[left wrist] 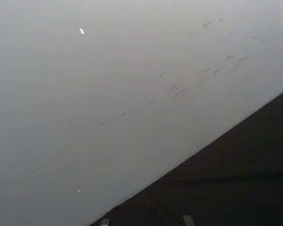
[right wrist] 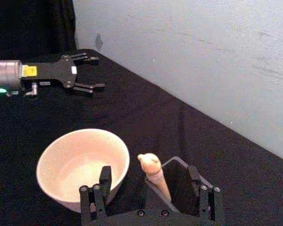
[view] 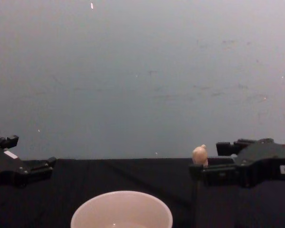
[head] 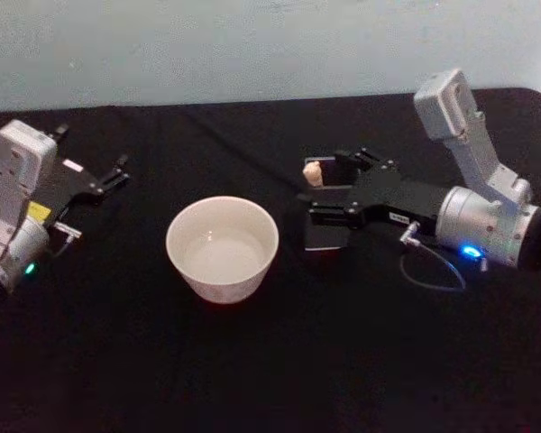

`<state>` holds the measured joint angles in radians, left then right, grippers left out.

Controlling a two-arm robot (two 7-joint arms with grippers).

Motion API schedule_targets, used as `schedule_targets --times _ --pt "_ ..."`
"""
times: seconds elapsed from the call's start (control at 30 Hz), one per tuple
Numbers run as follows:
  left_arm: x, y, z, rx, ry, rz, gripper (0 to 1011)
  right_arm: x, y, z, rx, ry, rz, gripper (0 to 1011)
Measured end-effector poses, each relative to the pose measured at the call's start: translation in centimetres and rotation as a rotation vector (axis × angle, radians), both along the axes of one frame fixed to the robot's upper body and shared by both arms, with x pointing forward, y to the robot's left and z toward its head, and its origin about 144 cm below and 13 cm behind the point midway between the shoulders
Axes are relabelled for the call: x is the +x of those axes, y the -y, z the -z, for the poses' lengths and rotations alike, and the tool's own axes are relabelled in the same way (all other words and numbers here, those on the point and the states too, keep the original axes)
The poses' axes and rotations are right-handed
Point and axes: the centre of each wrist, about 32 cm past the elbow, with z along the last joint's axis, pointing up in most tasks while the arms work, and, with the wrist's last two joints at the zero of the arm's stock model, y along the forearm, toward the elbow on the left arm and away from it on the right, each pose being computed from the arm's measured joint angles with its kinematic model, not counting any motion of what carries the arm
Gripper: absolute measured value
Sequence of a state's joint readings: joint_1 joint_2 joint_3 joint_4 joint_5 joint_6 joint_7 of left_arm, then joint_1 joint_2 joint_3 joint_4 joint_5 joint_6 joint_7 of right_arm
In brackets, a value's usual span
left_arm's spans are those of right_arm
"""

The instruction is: Pick up the stirring spoon with one hand, stir inside the cup, then place it back in its original position.

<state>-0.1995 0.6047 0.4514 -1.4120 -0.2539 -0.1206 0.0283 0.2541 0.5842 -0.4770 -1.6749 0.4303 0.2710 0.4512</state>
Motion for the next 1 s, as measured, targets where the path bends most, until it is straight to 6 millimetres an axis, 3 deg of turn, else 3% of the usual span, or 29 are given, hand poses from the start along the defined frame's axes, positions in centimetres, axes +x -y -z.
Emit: schedule_targets --times 1.0 --pt "0.0 0.0 0.0 0.0 0.0 0.0 1001 0.9 -1.1 0.8 -0.029 0.015 0.027 1002"
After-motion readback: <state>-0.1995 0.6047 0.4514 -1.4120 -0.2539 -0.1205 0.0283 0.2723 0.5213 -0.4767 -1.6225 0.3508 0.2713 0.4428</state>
